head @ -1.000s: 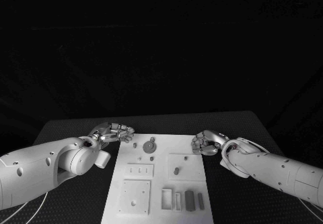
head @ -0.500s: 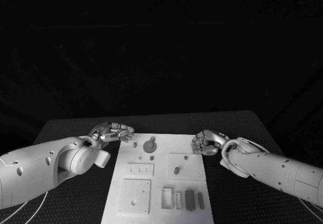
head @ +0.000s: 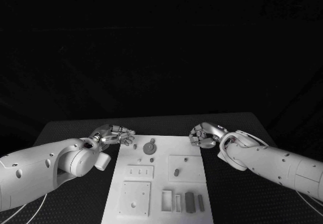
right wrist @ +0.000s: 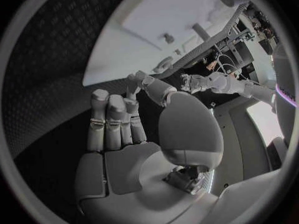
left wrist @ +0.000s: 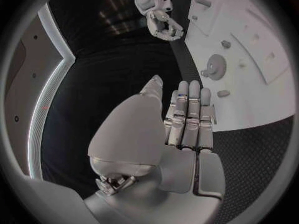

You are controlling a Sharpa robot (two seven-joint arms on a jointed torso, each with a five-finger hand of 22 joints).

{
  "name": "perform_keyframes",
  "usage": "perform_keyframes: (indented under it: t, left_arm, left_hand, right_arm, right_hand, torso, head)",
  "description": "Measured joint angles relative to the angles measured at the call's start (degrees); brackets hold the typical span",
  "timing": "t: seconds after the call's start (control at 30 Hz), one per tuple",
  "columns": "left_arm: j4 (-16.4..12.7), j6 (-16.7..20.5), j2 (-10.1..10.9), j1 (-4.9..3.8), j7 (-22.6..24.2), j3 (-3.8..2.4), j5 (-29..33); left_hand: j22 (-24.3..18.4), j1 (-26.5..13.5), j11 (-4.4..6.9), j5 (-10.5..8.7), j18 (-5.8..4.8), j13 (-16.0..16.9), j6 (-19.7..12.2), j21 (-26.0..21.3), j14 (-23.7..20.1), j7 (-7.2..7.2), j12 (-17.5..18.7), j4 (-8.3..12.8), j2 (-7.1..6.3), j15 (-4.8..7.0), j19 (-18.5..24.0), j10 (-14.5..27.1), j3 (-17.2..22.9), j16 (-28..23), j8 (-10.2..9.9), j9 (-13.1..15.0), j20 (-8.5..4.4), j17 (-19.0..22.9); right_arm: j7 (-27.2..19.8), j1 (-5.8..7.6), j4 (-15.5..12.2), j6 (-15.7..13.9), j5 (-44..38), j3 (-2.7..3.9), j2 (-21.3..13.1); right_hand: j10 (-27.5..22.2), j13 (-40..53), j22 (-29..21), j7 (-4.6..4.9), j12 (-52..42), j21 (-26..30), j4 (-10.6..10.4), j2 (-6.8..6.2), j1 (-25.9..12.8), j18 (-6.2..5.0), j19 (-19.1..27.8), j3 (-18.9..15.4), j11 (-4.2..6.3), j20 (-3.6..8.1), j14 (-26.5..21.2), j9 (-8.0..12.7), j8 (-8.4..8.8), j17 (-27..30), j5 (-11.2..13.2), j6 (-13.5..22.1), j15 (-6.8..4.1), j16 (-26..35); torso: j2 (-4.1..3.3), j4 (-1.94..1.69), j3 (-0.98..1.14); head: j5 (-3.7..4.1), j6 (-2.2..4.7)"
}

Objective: Assemble the parts on the task board

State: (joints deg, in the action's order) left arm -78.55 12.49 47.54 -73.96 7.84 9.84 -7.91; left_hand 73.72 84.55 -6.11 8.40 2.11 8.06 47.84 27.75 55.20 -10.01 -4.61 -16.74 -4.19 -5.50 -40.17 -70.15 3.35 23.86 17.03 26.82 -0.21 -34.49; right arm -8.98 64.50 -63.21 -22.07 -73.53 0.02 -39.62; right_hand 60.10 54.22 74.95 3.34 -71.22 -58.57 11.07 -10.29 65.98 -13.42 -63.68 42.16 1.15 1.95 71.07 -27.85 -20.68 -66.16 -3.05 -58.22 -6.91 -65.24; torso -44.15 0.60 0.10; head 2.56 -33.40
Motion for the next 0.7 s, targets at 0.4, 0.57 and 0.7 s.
perform_keyframes:
  t: [0.4, 0.57, 0.7]
  left_arm:
    - [-1.74, -0.22, -1.96, -3.85, -7.96, -0.09, -4.52]
    - [-3.62, 0.74, -3.52, -4.07, -11.10, -0.06, -6.33]
    - [-4.33, 1.76, -4.80, -4.07, -12.63, 0.11, -7.04]
  left_hand:
    - [0.68, -7.76, 1.51, -5.12, 0.68, 1.08, 3.84, 2.35, 2.04, 1.82, -0.93, -0.09, -0.58, 0.88, -1.53, -3.58, 0.40, 3.20, 1.11, 0.36, -1.11, -2.52]
    - [0.81, -6.68, 1.51, -5.12, 0.70, 1.07, 3.13, 2.39, 2.04, 1.11, -0.93, 0.16, -1.78, 0.88, -1.53, -3.58, 0.65, 3.45, 0.45, -0.06, -1.11, -2.85]
    - [0.81, -7.03, 1.51, -5.35, 0.70, 1.07, 3.13, 2.64, 2.04, 1.11, -0.93, 0.16, -2.28, 0.88, -1.53, -3.58, 0.65, 3.47, 0.45, -0.09, -1.11, -2.99]
  right_arm:
    - [7.87, 5.22, -7.27, 1.32, -7.45, 0.06, 1.49]
    - [13.54, 5.45, -11.22, 1.27, -9.98, 0.07, 2.89]
    - [16.69, 5.43, -13.42, 0.99, -10.90, 0.06, 3.97]
  right_hand:
    - [0.13, 0.01, 0.01, -0.01, 0.00, -0.06, 0.36, 0.05, -0.06, 0.00, -0.31, 0.35, 0.11, 0.13, 0.17, 0.00, -0.01, 0.01, 0.00, -0.02, -0.14, -0.22]
    - [0.42, -0.10, 0.00, -0.22, 0.00, -0.25, 0.28, 0.05, -0.06, 0.00, -0.72, 0.83, 0.40, 0.53, 0.50, 0.00, -0.01, 0.01, 0.00, -0.22, -0.45, -0.44]
    - [0.53, -0.17, -0.01, -0.26, 0.00, -0.34, 0.20, 0.04, -0.06, 0.00, -0.85, 1.23, 0.51, 0.66, 0.72, 0.01, -0.01, 0.02, 0.01, -0.26, -0.67, -0.44]
  torso:
    - [0.98, -0.01, -0.09]
    - [1.81, -0.03, -0.16]
    - [2.37, -0.11, -0.21]
  head:
    - [-0.36, 0.99]
    - [-0.94, 1.22]
    - [-1.63, 1.30]
